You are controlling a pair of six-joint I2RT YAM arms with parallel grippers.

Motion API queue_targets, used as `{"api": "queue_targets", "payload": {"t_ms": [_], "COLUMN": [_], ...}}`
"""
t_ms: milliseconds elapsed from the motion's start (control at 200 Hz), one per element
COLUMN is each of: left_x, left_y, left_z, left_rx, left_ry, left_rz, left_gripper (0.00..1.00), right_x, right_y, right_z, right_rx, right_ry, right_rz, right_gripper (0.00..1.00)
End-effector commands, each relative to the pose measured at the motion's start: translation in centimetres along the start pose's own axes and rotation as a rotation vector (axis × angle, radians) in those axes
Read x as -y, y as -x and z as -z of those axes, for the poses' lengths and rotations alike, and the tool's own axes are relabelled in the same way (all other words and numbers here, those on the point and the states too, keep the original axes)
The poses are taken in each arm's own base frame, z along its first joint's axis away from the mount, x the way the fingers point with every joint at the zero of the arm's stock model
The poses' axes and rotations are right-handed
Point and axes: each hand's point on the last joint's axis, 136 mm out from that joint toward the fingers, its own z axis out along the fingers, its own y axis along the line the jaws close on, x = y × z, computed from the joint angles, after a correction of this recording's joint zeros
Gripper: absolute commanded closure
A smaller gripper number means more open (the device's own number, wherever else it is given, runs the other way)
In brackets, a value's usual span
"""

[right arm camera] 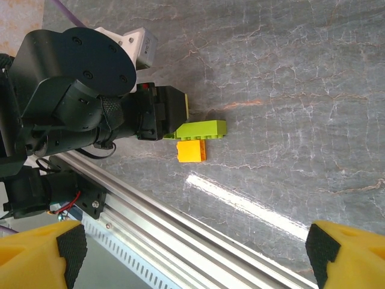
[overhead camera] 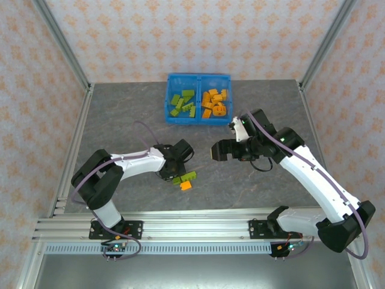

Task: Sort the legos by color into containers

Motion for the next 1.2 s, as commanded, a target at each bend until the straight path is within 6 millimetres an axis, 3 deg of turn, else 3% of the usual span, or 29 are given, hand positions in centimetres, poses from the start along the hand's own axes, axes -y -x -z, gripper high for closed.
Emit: {"api": "queue_targets", "payload": {"t_ms": [0, 160, 280, 420, 475, 556, 701, 806, 951, 1051, 1196], "left_x": [1.0, 2.4, 4.1, 6.5, 7.6, 9.0, 10.6, 11.2, 12.4, 13.0, 13.1], "left_y": [1.5, 7.1, 13.6, 21.5, 24.3, 27.7, 33.1, 35.5, 36.7, 36.7, 35.1], "left_z": [2.2, 6.5, 10.1, 12.8, 13.2, 11.6, 10.5, 8.5, 7.0, 8.9, 13.9], "left_rx": [0.071, 0.209, 0.318, 0.440, 0.464, 0.472, 0.544, 0.563, 0.553, 0.563, 0.551], "left_ry": [-0.012, -0.044, -0.092, -0.120, -0.136, -0.139, -0.097, -0.074, -0.137, -0.180, -0.238], "left_rz": [-0.029, -0.046, -0.015, 0.004, 0.010, 0.023, 0.004, -0.001, 0.007, -0.005, -0.046], "left_gripper": [0.71, 0.71, 0.71, 0.72, 0.73, 0.73, 0.71, 0.62, 0.41, 0.35, 0.35], "right_x": [-0.4, -1.5, -2.1, -2.2, -2.1, -2.0, -1.7, -1.7, -1.8, -1.7, -1.3], "right_y": [-0.2, 0.6, 1.2, 1.5, 1.5, 1.5, 1.4, 1.3, 1.4, 1.5, 1.7], "right_z": [0.7, 1.8, 2.5, 2.8, 3.0, 3.2, 3.6, 3.7, 3.8, 3.9, 3.4], "right_rx": [0.009, 0.075, 0.124, 0.144, 0.151, 0.168, 0.185, 0.189, 0.183, 0.189, 0.190], "right_ry": [-0.002, 0.042, 0.068, 0.069, 0.068, 0.063, 0.055, 0.053, 0.053, 0.047, 0.025], "right_rz": [0.005, 0.003, -0.004, -0.017, -0.022, -0.030, -0.036, -0.033, -0.031, -0.032, -0.036], "right_gripper": [0.05, 0.06, 0.05, 0.06, 0.06, 0.06, 0.05, 0.05, 0.05, 0.05, 0.05]}}
